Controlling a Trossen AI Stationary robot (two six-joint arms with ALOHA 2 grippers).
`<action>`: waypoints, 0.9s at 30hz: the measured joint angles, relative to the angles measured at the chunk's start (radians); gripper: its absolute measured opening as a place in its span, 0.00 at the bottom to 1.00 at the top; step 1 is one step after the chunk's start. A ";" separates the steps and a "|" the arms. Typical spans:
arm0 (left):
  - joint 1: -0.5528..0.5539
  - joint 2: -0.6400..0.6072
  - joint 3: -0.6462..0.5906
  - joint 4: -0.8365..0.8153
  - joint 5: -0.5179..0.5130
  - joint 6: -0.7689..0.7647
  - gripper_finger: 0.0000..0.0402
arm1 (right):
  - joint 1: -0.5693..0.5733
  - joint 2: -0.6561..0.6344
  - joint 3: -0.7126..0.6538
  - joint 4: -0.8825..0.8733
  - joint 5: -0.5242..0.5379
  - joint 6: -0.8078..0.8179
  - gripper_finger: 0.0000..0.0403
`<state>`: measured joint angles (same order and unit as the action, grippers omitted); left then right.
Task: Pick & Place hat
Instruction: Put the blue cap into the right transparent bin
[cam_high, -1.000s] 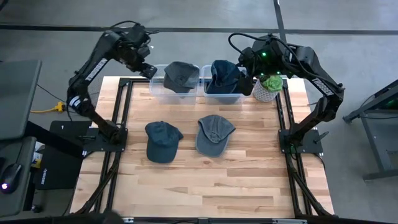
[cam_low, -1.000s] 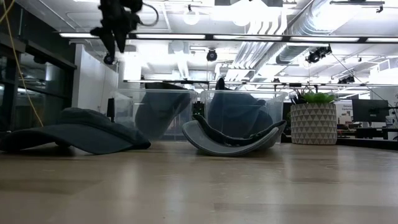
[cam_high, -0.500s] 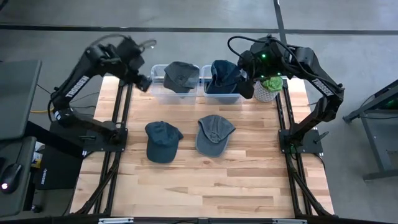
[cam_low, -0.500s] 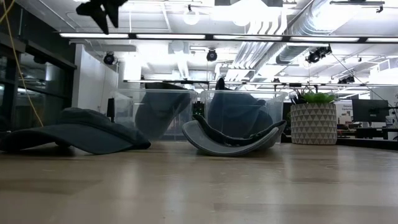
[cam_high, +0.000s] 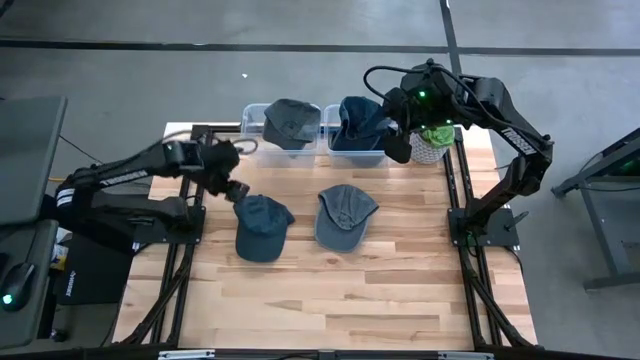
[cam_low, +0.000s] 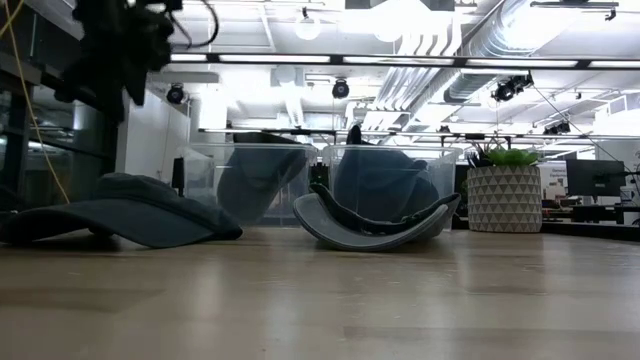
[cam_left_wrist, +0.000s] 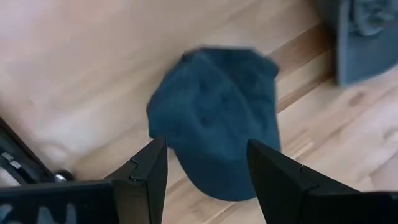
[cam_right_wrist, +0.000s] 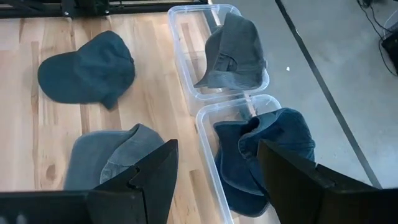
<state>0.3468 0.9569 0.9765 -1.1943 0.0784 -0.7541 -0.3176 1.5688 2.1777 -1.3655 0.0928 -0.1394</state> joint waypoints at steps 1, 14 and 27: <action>-0.020 -0.011 -0.035 0.019 -0.006 -0.038 0.44 | 0.000 0.000 0.000 0.000 -0.004 -0.001 0.54; -0.357 -0.094 -0.216 0.224 0.001 -0.039 0.44 | 0.000 0.000 0.000 0.001 -0.006 -0.043 0.54; -0.813 0.073 -0.207 0.340 -0.187 -0.176 0.44 | 0.000 0.000 0.000 0.001 -0.100 -0.076 0.54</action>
<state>-0.4659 1.0303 0.7692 -0.8541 -0.1089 -0.9302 -0.3180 1.5688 2.1777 -1.3647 -0.0075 -0.2150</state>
